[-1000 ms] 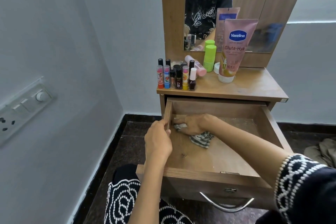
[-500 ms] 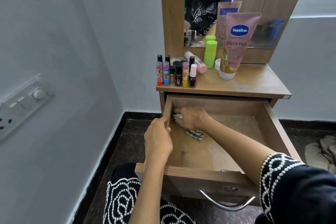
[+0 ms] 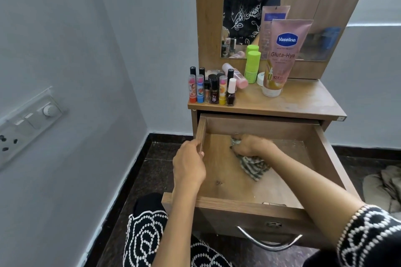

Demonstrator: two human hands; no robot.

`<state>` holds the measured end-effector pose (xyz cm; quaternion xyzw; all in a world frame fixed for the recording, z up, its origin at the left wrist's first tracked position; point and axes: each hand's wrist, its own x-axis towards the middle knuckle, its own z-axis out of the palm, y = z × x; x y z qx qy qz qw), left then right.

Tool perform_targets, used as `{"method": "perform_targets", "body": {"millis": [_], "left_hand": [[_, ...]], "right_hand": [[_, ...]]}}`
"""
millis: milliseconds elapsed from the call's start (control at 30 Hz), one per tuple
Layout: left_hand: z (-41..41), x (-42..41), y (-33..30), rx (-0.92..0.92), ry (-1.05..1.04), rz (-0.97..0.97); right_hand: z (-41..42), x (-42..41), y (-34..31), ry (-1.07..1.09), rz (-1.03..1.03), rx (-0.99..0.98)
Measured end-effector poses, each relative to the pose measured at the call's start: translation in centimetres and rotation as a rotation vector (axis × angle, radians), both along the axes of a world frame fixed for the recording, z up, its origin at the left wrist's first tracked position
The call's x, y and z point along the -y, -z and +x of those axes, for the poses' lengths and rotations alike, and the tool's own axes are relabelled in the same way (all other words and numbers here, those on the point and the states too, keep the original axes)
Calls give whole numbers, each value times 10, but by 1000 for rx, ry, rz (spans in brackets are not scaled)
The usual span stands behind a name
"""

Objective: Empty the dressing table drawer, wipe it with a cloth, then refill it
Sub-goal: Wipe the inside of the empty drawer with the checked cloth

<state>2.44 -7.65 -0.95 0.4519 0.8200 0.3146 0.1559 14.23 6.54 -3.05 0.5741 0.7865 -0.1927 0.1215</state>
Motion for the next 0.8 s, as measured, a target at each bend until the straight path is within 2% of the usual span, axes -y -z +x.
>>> {"method": "perform_targets", "body": {"millis": [267,433,633,800], "left_hand": [[-2,-1,0,-44,23,-14],[-3,-2,2,-55,28,-38],[-2,-1,-1,-20,18,-25],[0,0,-1,-11,9,-7]], "right_hand": [[-63,11,-12,-98,-214,-189],[-58,13,-13,-117,-177,-105],[-36,14,-9,-77,56,110],[29,-1,-8,36,16,188]]}}
